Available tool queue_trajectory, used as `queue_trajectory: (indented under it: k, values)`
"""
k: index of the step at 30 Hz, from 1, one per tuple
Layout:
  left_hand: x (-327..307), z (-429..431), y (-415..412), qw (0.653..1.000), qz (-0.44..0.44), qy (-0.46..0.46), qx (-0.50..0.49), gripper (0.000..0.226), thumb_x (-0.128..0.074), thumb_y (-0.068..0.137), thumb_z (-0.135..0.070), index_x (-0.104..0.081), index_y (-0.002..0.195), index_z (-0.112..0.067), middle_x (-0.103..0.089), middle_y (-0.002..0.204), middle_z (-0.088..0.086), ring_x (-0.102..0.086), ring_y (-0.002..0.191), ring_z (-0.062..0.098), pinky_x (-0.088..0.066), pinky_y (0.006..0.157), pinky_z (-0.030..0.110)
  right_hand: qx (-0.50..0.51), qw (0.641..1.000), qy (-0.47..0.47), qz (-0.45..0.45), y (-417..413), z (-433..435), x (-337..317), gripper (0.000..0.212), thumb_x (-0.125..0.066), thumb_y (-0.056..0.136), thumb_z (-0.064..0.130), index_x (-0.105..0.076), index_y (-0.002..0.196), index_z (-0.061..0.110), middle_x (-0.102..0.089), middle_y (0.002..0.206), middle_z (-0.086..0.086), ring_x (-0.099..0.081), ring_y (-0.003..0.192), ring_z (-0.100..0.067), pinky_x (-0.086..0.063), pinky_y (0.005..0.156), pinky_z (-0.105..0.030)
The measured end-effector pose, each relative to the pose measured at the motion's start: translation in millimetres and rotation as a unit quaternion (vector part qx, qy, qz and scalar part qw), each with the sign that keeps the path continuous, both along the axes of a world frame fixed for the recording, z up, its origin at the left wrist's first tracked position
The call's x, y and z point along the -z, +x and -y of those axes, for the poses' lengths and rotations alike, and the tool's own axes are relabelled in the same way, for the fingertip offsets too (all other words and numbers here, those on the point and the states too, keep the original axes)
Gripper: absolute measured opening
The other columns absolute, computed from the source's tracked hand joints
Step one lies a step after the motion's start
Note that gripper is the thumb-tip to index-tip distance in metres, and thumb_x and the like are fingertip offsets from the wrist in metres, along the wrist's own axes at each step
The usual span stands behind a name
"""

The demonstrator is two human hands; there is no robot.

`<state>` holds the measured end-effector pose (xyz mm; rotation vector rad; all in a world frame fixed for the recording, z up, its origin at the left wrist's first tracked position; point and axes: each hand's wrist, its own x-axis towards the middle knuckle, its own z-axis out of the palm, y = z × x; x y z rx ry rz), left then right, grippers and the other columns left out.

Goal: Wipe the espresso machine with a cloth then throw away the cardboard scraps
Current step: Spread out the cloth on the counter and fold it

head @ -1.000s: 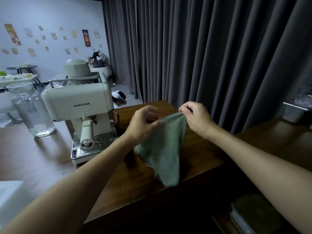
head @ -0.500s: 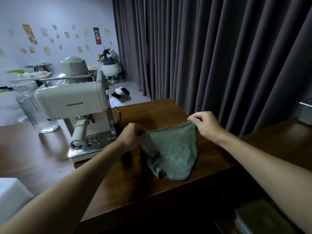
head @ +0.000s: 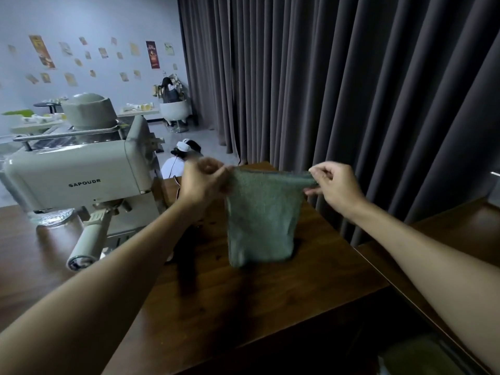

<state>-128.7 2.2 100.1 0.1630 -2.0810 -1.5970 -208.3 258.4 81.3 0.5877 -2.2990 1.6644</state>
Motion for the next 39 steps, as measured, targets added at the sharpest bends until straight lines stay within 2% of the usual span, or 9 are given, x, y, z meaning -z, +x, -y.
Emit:
queue_trajectory:
  k: [4, 10, 14, 17, 22, 27, 33, 37, 39]
  values:
    - [-19, -1, -9, 0.998, -0.052, -0.017, 0.003, 0.016, -0.071, 0.090, -0.006, -0.069, 0.099, 0.007, -0.073, 0.084, 0.019, -0.071, 0.072, 0.025, -0.063, 0.070, 0.035, 0.000, 0.999, -0.008, -0.032, -10, -3, -17, 0.021, -0.062, 0.094, 0.007, -0.063, 0.113, 0.000, -0.067, 0.094, -0.010, -0.069, 0.078, -0.016, -0.058, 0.077, -0.025]
    - [0, 3, -6, 0.988, -0.007, -0.145, 0.049, 0.014, -0.068, 0.091, -0.002, -0.069, 0.101, 0.008, -0.074, 0.088, 0.018, -0.072, 0.071, 0.023, -0.063, 0.070, 0.029, 0.036, 0.998, 0.040, -0.038, 2, -18, -2, 0.010, -0.062, 0.092, 0.006, -0.066, 0.084, 0.010, -0.064, 0.075, -0.005, -0.059, 0.063, 0.002, -0.045, 0.056, -0.008]
    - [24, 6, 5, 0.967, 0.113, -0.207, 0.097, 0.017, -0.066, 0.095, -0.012, -0.065, 0.095, 0.005, -0.072, 0.084, 0.017, -0.071, 0.056, 0.022, -0.059, 0.048, 0.033, 0.014, 0.994, 0.083, 0.063, 20, -31, 23, 0.008, -0.066, 0.087, 0.006, -0.070, 0.081, 0.004, -0.065, 0.071, -0.007, -0.058, 0.066, -0.011, -0.047, 0.061, -0.021]
    - [41, 9, 15, 0.941, 0.188, -0.230, 0.165, 0.013, -0.067, 0.095, -0.015, -0.066, 0.096, -0.002, -0.071, 0.085, 0.021, -0.068, 0.051, 0.024, -0.053, 0.040, 0.027, -0.022, 0.983, 0.121, 0.139, 33, -41, 40, 0.010, -0.065, 0.087, 0.006, -0.070, 0.081, 0.000, -0.064, 0.064, 0.000, -0.059, 0.062, -0.007, -0.048, 0.054, -0.019]
    - [61, 7, 21, 0.919, 0.205, -0.288, 0.177, 0.019, -0.073, 0.091, -0.023, -0.075, 0.083, -0.006, -0.068, 0.073, 0.031, -0.054, 0.049, 0.024, -0.040, 0.041, 0.024, -0.029, 0.966, 0.122, 0.227, 47, -50, 65, 0.007, -0.063, 0.089, 0.007, -0.067, 0.083, 0.004, -0.065, 0.072, -0.009, -0.065, 0.061, -0.017, -0.058, 0.054, -0.032]
    - [72, 1, 16, 0.925, 0.177, -0.308, 0.136, 0.025, -0.073, 0.091, -0.021, -0.068, 0.071, -0.008, -0.065, 0.064, 0.010, -0.051, 0.044, 0.015, -0.038, 0.041, 0.019, -0.020, 0.968, 0.131, 0.214, 46, -50, 77, 0.009, -0.063, 0.089, 0.009, -0.067, 0.081, 0.008, -0.065, 0.063, -0.007, -0.065, 0.059, -0.017, -0.060, 0.055, -0.035]
    - [74, -4, -10, 0.959, 0.120, -0.255, 0.028, 0.016, -0.070, 0.093, -0.021, -0.070, 0.102, -0.008, -0.070, 0.096, 0.004, -0.066, 0.085, 0.018, -0.046, 0.061, 0.020, 0.098, 0.984, 0.125, 0.084, 12, -37, 82, 0.008, -0.066, 0.090, 0.020, -0.068, 0.085, 0.013, -0.066, 0.068, -0.004, -0.062, 0.066, -0.016, -0.050, 0.063, -0.033]
    - [95, -10, -20, 0.969, 0.154, -0.193, 0.033, 0.052, -0.071, 0.091, -0.014, -0.048, 0.138, -0.009, -0.060, 0.130, 0.009, -0.061, 0.112, 0.021, -0.055, 0.093, 0.036, 0.092, 0.971, 0.177, 0.130, -4, -27, 98, 0.032, -0.066, 0.091, 0.025, -0.057, 0.119, 0.013, -0.062, 0.104, -0.005, -0.060, 0.097, -0.020, -0.049, 0.086, -0.033]
    - [109, -11, -21, 0.961, 0.162, -0.219, 0.038, 0.054, -0.070, 0.091, -0.014, -0.047, 0.140, -0.011, -0.053, 0.136, 0.010, -0.058, 0.119, 0.025, -0.050, 0.104, 0.042, 0.099, 0.956, 0.243, 0.129, -5, -26, 108, 0.037, -0.066, 0.090, 0.027, -0.056, 0.124, 0.015, -0.059, 0.116, -0.005, -0.056, 0.109, -0.022, -0.046, 0.093, -0.036]
